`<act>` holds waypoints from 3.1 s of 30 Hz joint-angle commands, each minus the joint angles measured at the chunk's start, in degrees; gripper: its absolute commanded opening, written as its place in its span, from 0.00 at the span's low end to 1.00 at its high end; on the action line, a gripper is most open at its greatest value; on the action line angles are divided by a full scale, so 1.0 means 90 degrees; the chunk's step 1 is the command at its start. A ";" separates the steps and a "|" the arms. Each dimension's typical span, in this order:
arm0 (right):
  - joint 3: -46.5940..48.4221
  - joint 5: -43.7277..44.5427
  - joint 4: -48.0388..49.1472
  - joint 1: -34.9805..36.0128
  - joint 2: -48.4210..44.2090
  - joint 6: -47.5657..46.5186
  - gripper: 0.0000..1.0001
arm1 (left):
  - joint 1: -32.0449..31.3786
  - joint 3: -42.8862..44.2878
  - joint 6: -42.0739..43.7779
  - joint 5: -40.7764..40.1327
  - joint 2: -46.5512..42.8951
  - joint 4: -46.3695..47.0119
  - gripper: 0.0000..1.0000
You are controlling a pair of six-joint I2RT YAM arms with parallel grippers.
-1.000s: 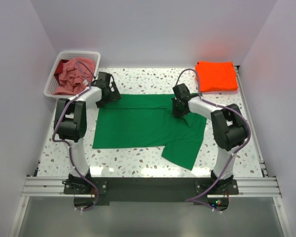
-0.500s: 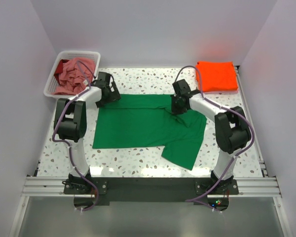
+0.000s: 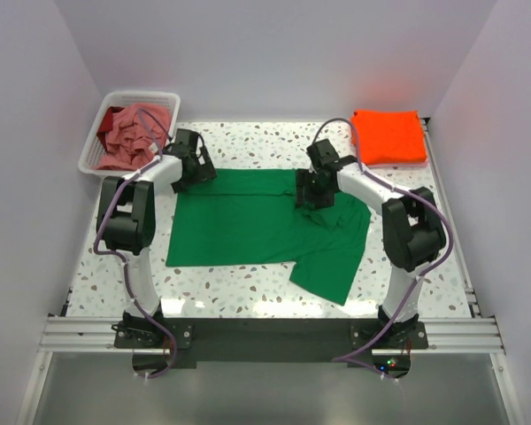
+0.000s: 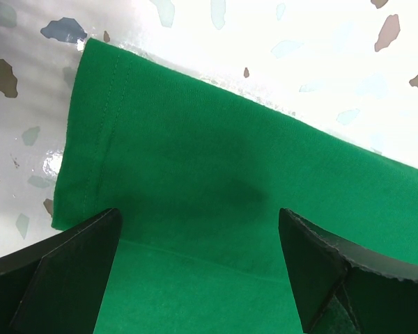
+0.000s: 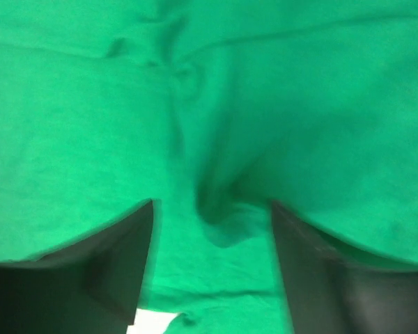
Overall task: Fold and stack the t-shirts
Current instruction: Fold the tshirt
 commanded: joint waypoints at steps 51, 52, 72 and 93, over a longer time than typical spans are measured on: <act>0.1741 -0.0676 0.0545 -0.2070 0.0929 -0.1598 0.99 | 0.0023 0.0689 0.0536 0.0196 -0.0206 -0.0231 1.00; 0.1547 -0.0764 0.0613 -0.2031 0.0811 -0.1598 0.99 | -0.0006 0.0689 0.0526 0.0157 -0.0371 -0.0280 1.00; -0.2947 0.0153 0.1570 -0.0937 -0.3935 -0.0417 0.99 | -0.0086 -0.4456 -0.2081 -0.1025 -0.5341 -0.1422 1.00; -0.3514 0.0387 0.1268 -0.0927 -0.4659 -0.0563 0.99 | 0.0179 -0.5425 -0.2462 -0.1005 -0.4904 -0.1082 0.50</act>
